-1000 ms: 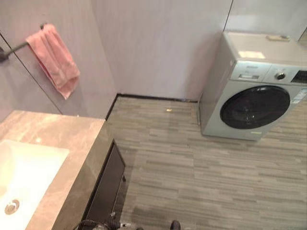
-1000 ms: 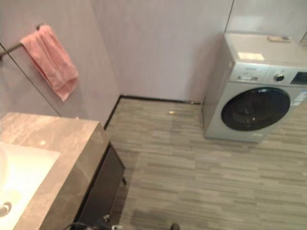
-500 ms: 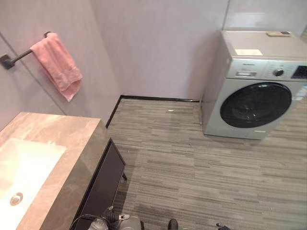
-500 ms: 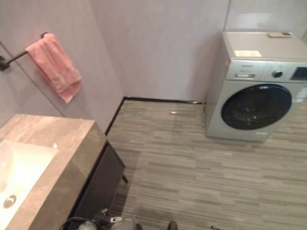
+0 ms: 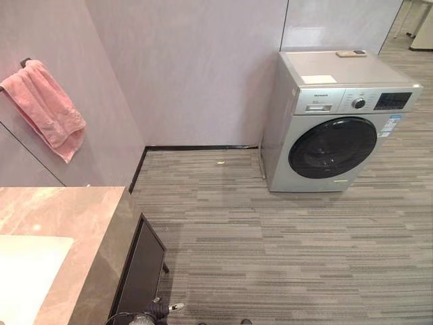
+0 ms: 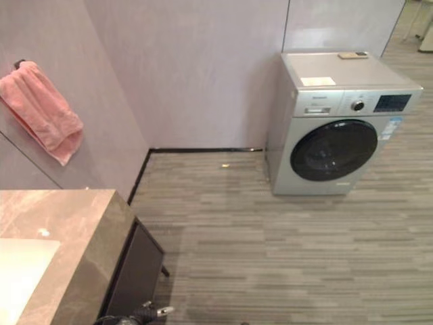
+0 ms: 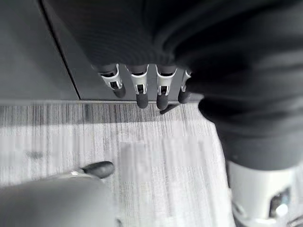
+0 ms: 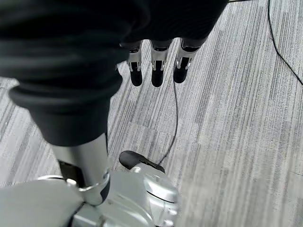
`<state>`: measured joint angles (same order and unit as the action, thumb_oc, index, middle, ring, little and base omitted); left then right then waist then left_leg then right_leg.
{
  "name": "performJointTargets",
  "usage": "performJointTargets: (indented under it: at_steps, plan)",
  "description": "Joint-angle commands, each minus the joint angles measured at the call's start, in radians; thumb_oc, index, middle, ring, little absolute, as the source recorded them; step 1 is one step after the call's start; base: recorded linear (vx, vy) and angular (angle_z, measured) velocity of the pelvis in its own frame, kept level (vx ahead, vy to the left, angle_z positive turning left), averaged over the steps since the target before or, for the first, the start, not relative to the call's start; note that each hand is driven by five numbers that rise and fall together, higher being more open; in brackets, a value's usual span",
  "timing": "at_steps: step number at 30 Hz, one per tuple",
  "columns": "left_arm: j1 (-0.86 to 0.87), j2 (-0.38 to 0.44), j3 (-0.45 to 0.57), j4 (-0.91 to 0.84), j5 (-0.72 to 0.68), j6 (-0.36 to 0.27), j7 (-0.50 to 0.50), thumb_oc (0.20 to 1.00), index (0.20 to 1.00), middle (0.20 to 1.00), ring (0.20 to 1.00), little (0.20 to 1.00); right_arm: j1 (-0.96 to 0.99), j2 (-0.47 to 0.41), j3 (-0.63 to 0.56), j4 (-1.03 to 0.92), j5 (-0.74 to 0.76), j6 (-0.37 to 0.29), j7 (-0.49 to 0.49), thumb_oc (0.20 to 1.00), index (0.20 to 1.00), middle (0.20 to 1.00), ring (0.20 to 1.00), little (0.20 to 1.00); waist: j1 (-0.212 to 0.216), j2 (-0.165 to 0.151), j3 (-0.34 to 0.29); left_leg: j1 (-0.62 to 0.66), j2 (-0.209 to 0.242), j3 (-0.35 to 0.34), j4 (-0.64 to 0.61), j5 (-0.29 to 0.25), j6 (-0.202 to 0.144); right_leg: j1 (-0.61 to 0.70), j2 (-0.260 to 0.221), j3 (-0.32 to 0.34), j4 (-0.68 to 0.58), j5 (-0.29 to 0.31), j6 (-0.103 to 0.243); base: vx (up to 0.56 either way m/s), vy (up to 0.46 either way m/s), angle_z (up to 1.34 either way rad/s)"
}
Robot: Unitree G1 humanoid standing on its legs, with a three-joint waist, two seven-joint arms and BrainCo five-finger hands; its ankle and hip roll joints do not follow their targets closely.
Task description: Put brush and paste in cup on sink, flatten towel.
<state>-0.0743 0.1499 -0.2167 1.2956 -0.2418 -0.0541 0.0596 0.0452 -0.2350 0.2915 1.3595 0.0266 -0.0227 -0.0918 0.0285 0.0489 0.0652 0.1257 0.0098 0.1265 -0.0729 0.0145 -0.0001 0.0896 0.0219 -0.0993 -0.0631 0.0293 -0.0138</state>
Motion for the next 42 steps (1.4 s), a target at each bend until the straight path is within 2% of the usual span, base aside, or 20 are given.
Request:
performJointTargets:
  at_steps: [1,2,5,6,7,8,9,10,11,13,14,18,22,27,35,37,39,41,42]
  plan:
    - [-0.040,-0.026,-0.015,0.024,-0.033,-0.027,0.017,1.000,1.000,1.000,1.000,1.000,-0.054,0.081,-0.004,-0.060,0.175,-0.063,0.006,1.000,1.000,1.000,1.000,1.000,0.005,-0.010,-0.012,-0.037,-0.021,0.011,0.097,-0.056,-0.003,0.000,-0.048,0.039,0.149,-0.114,0.092,0.01,0.069,-0.28]
    - [-0.038,-0.025,-0.029,-0.001,-0.030,-0.033,0.028,1.000,1.000,1.000,1.000,1.000,-0.055,0.086,-0.030,-0.093,0.258,-0.079,0.005,1.000,1.000,1.000,1.000,1.000,-0.003,-0.005,-0.007,-0.041,-0.016,0.020,0.118,-0.067,-0.001,-0.020,-0.043,0.047,0.191,-0.128,0.091,-0.02,0.049,-0.30]
    - [-0.027,-0.012,-0.071,-0.141,-0.062,-0.063,0.055,1.000,1.000,1.000,1.000,1.000,-0.049,0.071,0.016,-0.290,0.279,-0.104,-0.010,1.000,1.000,1.000,1.000,1.000,-0.014,-0.002,0.026,-0.078,-0.003,0.039,0.230,-0.108,0.001,-0.088,-0.041,0.053,0.331,-0.174,0.090,-0.06,0.023,-0.31]
    - [-0.026,-0.012,-0.072,-0.142,-0.062,-0.063,0.055,1.000,1.000,1.000,1.000,1.000,-0.048,0.071,0.016,-0.291,0.279,-0.103,-0.010,1.000,1.000,1.000,1.000,1.000,-0.014,-0.002,0.024,-0.080,-0.003,0.039,0.233,-0.109,0.001,-0.090,-0.041,0.053,0.334,-0.176,0.090,-0.09,-0.006,-0.49]
    - [-0.021,0.008,-0.087,-0.238,-0.062,-0.087,0.104,1.000,1.000,1.000,1.000,1.000,-0.039,0.058,0.049,-0.440,0.294,-0.118,-0.022,1.000,1.000,1.000,1.000,1.000,-0.008,-0.012,0.053,-0.130,0.004,0.040,0.351,-0.151,-0.001,-0.127,-0.054,0.040,0.433,-0.210,0.095,-0.07,-0.010,-0.30]
    - [-0.021,0.008,-0.087,-0.239,-0.062,-0.086,0.104,1.000,1.000,1.000,1.000,1.000,-0.038,0.058,0.049,-0.441,0.294,-0.117,-0.023,1.000,1.000,1.000,1.000,1.000,-0.008,-0.013,0.051,-0.135,0.004,0.040,0.356,-0.153,-0.001,-0.131,-0.055,0.039,0.437,-0.212,0.095,-0.08,-0.076,-0.16]
    - [-0.019,0.051,-0.048,-0.331,-0.081,-0.100,0.088,1.000,1.000,1.000,1.000,1.000,-0.052,-0.140,-0.086,-0.458,0.342,-0.123,0.043,1.000,1.000,1.000,1.000,1.000,-0.003,-0.035,0.064,-0.165,0.017,0.037,0.440,-0.197,-0.003,-0.150,-0.064,0.025,0.497,-0.245,0.095,-0.01,-0.066,0.08]
    - [-0.019,0.051,-0.048,-0.331,-0.081,-0.100,0.088,1.000,1.000,1.000,1.000,1.000,-0.052,-0.140,-0.086,-0.458,0.342,-0.123,0.043,1.000,1.000,1.000,1.000,1.000,-0.004,-0.035,0.065,-0.167,0.018,0.036,0.444,-0.199,-0.003,-0.151,-0.065,0.024,0.500,-0.246,0.095,-0.02,-0.140,0.10]
    - [-0.032,0.066,-0.048,-0.355,-0.061,-0.100,0.084,1.000,1.000,1.000,1.000,1.000,-0.104,-0.130,-0.087,-0.474,0.346,-0.124,0.019,1.000,1.000,1.000,1.000,1.000,0.027,-0.049,0.075,-0.182,0.020,0.017,0.510,-0.231,0.008,-0.152,-0.074,-0.004,0.540,-0.269,0.091,0.01,-0.091,0.11]
    - [-0.040,0.064,-0.049,-0.326,-0.054,-0.099,0.081,1.000,1.000,1.000,1.000,1.000,-0.121,-0.123,-0.090,-0.425,0.354,-0.124,0.017,1.000,1.000,1.000,1.000,1.000,0.033,-0.053,0.076,-0.184,0.018,0.006,0.525,-0.239,0.012,-0.146,-0.078,-0.014,0.543,-0.272,0.091,0.03,-0.061,0.17]
    - [-0.054,0.064,-0.055,-0.304,-0.036,-0.096,0.078,1.000,1.000,1.000,1.000,1.000,-0.158,-0.092,-0.086,-0.362,0.385,-0.120,0.018,1.000,1.000,1.000,1.000,1.000,0.051,-0.059,0.072,-0.172,0.009,0.000,0.523,-0.253,0.021,-0.131,-0.086,-0.028,0.538,-0.266,0.095,0.06,-0.004,0.43]
    - [-0.055,0.092,-0.101,-0.338,0.110,-0.099,0.099,1.000,1.000,1.000,1.000,1.000,-0.176,-0.061,-0.052,-0.320,0.384,-0.119,0.047,1.000,1.000,1.000,1.000,1.000,0.076,-0.063,0.060,-0.152,-0.007,-0.005,0.503,-0.253,0.023,-0.108,-0.097,-0.039,0.514,-0.258,0.104,0.05,0.035,0.26]
    - [-0.044,0.111,-0.136,-0.377,0.159,-0.103,0.082,1.000,1.000,1.000,1.000,1.000,-0.202,-0.055,-0.033,-0.288,0.359,-0.118,0.042,1.000,1.000,1.000,1.000,1.000,0.096,-0.053,0.066,-0.143,-0.024,-0.007,0.485,-0.244,0.027,-0.107,-0.114,-0.038,0.507,-0.248,0.117,0.01,0.101,0.10]
    - [-0.048,0.117,-0.157,-0.354,0.209,-0.101,0.084,1.000,1.000,1.000,1.000,1.000,-0.215,-0.045,-0.033,-0.260,0.365,-0.118,0.045,1.000,1.000,1.000,1.000,1.000,0.098,-0.043,0.067,-0.130,-0.048,-0.007,0.460,-0.243,0.040,-0.110,-0.126,-0.026,0.515,-0.244,0.122,0.02,0.125,0.03]
    - [-0.059,0.116,-0.169,-0.364,0.225,-0.099,0.089,1.000,1.000,1.000,1.000,1.000,-0.195,-0.050,-0.056,-0.219,0.352,-0.122,0.042,1.000,1.000,1.000,1.000,1.000,0.089,-0.029,0.043,-0.116,-0.084,-0.015,0.350,-0.204,0.053,-0.124,-0.145,-0.021,0.461,-0.204,0.142,0.04,0.131,0.04]
    - [-0.053,0.114,-0.172,-0.371,0.225,-0.097,0.084,1.000,1.000,1.000,1.000,1.000,-0.176,-0.062,-0.075,-0.206,0.340,-0.118,0.040,1.000,1.000,1.000,1.000,1.000,0.084,-0.028,0.043,-0.090,-0.096,-0.015,0.305,-0.186,0.069,-0.167,-0.166,-0.010,0.547,-0.109,0.175,0.09,0.176,0.00]
    - [-0.047,0.115,-0.172,-0.376,0.222,-0.096,0.079,1.000,1.000,1.000,1.000,1.000,-0.161,-0.072,-0.092,-0.212,0.335,-0.116,0.043,1.000,1.000,1.000,1.000,1.000,0.071,-0.030,0.060,-0.055,-0.105,-0.020,0.268,-0.174,0.078,-0.216,-0.180,0.001,0.645,-0.004,0.184,0.08,0.166,0.07]
    - [-0.040,0.120,-0.175,-0.381,0.227,-0.095,0.076,1.000,1.000,1.000,1.000,1.000,-0.150,-0.077,-0.107,-0.228,0.337,-0.117,0.037,1.000,1.000,1.000,1.000,1.000,0.057,-0.022,0.072,-0.029,-0.097,-0.014,0.250,-0.175,0.084,-0.253,-0.188,-0.025,0.709,0.006,0.185,0.10,0.131,-0.05]
    - [-0.039,0.121,-0.177,-0.376,0.230,-0.092,0.076,1.000,1.000,1.000,1.000,1.000,-0.144,-0.081,-0.116,-0.236,0.344,-0.118,0.038,1.000,1.000,1.000,1.000,1.000,0.044,-0.021,0.076,-0.018,-0.095,-0.024,0.242,-0.170,0.081,-0.278,-0.163,-0.018,0.718,-0.004,0.183,0.15,0.053,0.04]
